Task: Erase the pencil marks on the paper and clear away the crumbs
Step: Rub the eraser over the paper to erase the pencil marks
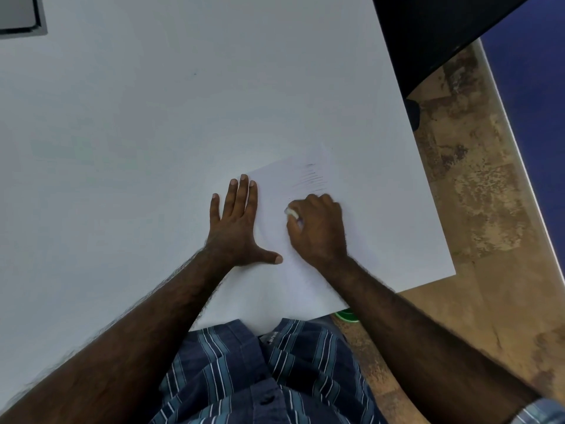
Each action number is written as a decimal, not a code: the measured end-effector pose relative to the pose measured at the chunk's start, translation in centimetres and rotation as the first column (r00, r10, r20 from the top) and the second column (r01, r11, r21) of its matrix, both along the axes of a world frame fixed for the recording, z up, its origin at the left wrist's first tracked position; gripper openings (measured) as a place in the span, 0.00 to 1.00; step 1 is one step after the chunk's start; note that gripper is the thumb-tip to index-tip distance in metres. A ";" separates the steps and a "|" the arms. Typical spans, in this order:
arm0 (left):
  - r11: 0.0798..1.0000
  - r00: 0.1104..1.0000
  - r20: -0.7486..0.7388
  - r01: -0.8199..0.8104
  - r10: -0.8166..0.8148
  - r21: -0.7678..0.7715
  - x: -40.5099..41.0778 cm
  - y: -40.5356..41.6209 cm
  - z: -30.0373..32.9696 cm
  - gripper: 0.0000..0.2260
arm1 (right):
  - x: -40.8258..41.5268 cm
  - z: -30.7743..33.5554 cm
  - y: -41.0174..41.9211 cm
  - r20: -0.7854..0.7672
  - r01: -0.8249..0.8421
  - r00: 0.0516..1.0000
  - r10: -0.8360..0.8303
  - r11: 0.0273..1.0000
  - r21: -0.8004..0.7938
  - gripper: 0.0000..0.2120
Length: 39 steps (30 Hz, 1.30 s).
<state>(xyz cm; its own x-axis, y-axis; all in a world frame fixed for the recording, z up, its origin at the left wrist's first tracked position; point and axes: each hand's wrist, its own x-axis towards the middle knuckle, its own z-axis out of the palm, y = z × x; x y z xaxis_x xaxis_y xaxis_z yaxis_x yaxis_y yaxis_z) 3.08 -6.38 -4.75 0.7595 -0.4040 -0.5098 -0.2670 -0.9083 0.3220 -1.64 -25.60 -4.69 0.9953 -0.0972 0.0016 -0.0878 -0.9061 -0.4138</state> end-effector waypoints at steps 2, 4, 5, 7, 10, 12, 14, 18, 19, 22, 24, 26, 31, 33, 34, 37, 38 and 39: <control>1.000 1.000 -0.001 0.004 -0.004 0.018 0.0 -0.1 0.0 0.72 | -1.3 -0.2 0.9 -0.019 -0.141 0.990 0.141 0.989 0.040 0.07; 1.000 1.000 -0.001 0.002 -0.002 0.020 0.0 -0.1 0.0 0.72 | -1.8 -0.4 0.8 -0.019 -0.207 0.978 0.208 0.978 0.019 0.07; 1.000 1.000 -0.003 -0.001 0.001 0.017 0.0 -0.1 0.0 0.72 | -1.5 -0.4 0.4 -0.011 -0.182 0.983 0.182 0.983 0.004 0.07; 1.000 1.000 -0.003 0.000 0.000 0.011 0.0 -0.1 0.0 0.73 | -0.2 -0.3 -0.5 0.013 -0.053 0.998 0.054 0.998 -0.024 0.05; 1.000 1.000 0.006 0.001 -0.001 0.007 0.0 -0.1 0.0 0.73 | 1.3 0.0 -1.2 0.025 0.099 0.995 -0.098 0.994 -0.049 0.04; 1.000 1.000 0.008 0.004 -0.004 0.007 0.0 0.0 -0.1 0.73 | 1.0 0.1 -0.1 0.020 0.075 0.997 -0.075 0.997 -0.007 0.05; 1.000 1.000 0.017 0.003 -0.003 0.010 0.0 -0.1 -0.2 0.73 | -0.2 0.0 1.5 -0.008 -0.041 0.999 0.041 0.999 0.023 0.06; 1.000 1.000 0.013 -0.002 0.001 0.019 -0.1 -0.1 -0.1 0.73 | -0.5 -0.2 1.4 -0.007 -0.078 0.997 0.078 0.997 -0.012 0.07; 1.000 1.000 0.010 0.001 -0.001 0.015 0.0 -0.1 -0.1 0.73 | 0.1 -0.1 0.9 0.001 -0.014 1.000 0.014 0.999 -0.028 0.07; 1.000 1.000 0.015 0.002 -0.002 0.001 0.0 0.0 -0.1 0.73 | 1.8 0.1 -0.7 0.006 0.165 0.986 -0.165 0.985 -0.053 0.05; 1.000 1.000 0.018 0.001 -0.001 0.001 0.0 0.0 -0.1 0.73 | 1.9 0.2 -0.4 0.009 0.173 0.985 -0.173 0.985 -0.022 0.05; 1.000 1.000 0.019 0.001 -0.001 0.002 0.0 -0.1 -0.1 0.73 | 1.1 0.2 0.9 0.002 0.050 0.999 -0.050 0.999 0.012 0.06; 1.000 1.000 0.028 -0.002 0.002 0.000 -0.1 0.0 -0.2 0.73 | 0.2 -0.3 1.4 0.015 -0.150 0.988 0.151 0.987 -0.053 0.08; 1.000 1.000 0.024 -0.003 0.003 0.000 0.0 0.0 -0.1 0.73 | 1.5 -0.3 0.2 0.023 0.012 1.000 -0.011 0.998 -0.059 0.07; 1.000 1.000 0.027 -0.005 0.006 -0.003 0.0 0.0 0.0 0.73 | 2.0 -0.3 -0.2 0.019 0.081 0.997 -0.080 0.995 -0.062 0.06; 1.000 1.000 0.031 -0.004 0.005 -0.011 -0.1 0.0 -0.1 0.73 | 1.9 -0.1 0.7 0.013 0.061 0.998 -0.061 0.998 -0.026 0.07; 1.000 0.999 0.039 -0.008 0.009 -0.014 -0.2 0.0 -0.2 0.73 | 1.3 -0.1 1.7 0.007 -0.025 1.000 0.025 1.000 -0.007 0.08; 1.000 0.998 0.054 -0.010 0.011 -0.013 -0.3 0.0 -0.3 0.72 | 0.5 -0.1 2.6 -0.002 -0.129 0.992 0.129 0.992 0.003 0.08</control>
